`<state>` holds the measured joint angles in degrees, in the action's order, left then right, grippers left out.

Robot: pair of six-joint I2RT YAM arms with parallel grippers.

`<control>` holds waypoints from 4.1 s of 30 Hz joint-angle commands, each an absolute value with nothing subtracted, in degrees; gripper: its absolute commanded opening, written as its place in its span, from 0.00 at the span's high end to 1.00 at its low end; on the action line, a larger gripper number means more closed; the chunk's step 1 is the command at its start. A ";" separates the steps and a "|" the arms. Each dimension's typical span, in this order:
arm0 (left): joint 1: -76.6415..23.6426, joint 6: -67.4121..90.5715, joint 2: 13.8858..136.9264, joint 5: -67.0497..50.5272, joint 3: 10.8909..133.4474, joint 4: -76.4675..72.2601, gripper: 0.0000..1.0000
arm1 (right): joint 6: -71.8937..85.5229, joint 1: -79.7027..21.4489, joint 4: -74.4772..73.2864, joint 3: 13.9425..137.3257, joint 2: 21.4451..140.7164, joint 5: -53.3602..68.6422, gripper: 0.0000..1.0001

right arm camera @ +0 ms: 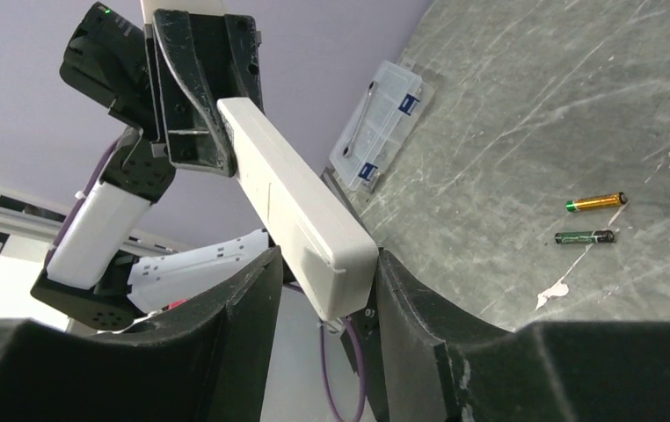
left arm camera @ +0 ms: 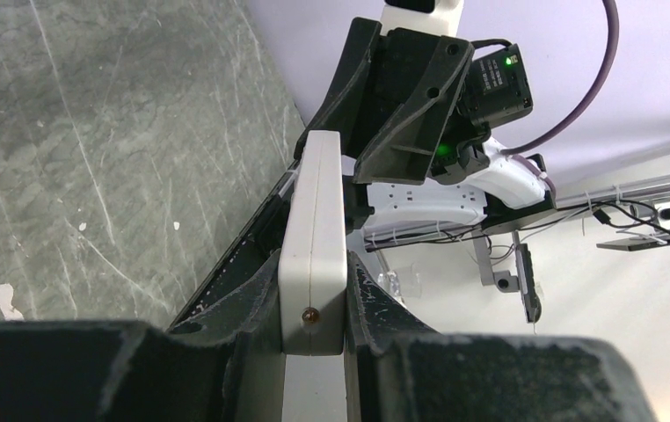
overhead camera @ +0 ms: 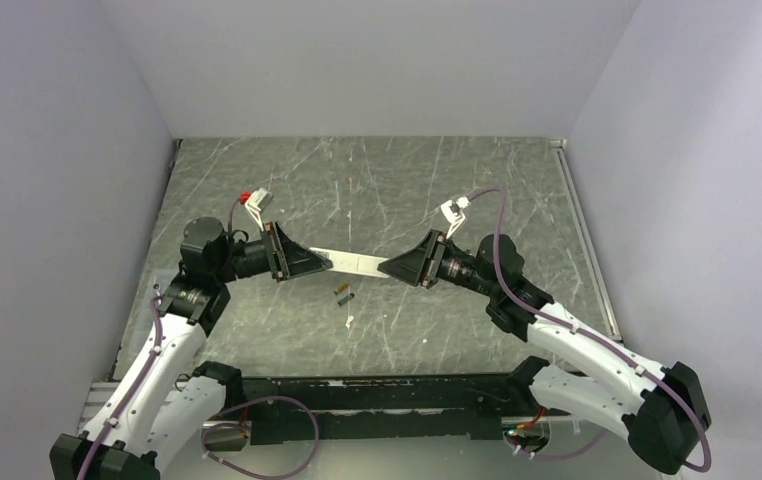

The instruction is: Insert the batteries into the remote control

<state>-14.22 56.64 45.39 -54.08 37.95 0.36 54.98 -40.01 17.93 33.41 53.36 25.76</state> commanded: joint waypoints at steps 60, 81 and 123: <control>-13.89 52.66 46.63 -48.45 39.33 4.22 1.00 | 49.23 -40.52 11.29 32.98 43.65 22.48 1.00; -13.89 44.23 50.68 -40.91 42.57 17.06 1.00 | 39.83 -37.30 -7.05 40.48 47.63 13.41 1.00; -13.80 44.06 48.25 -42.93 40.51 17.40 1.00 | 54.16 -13.49 22.23 25.45 78.74 19.62 1.00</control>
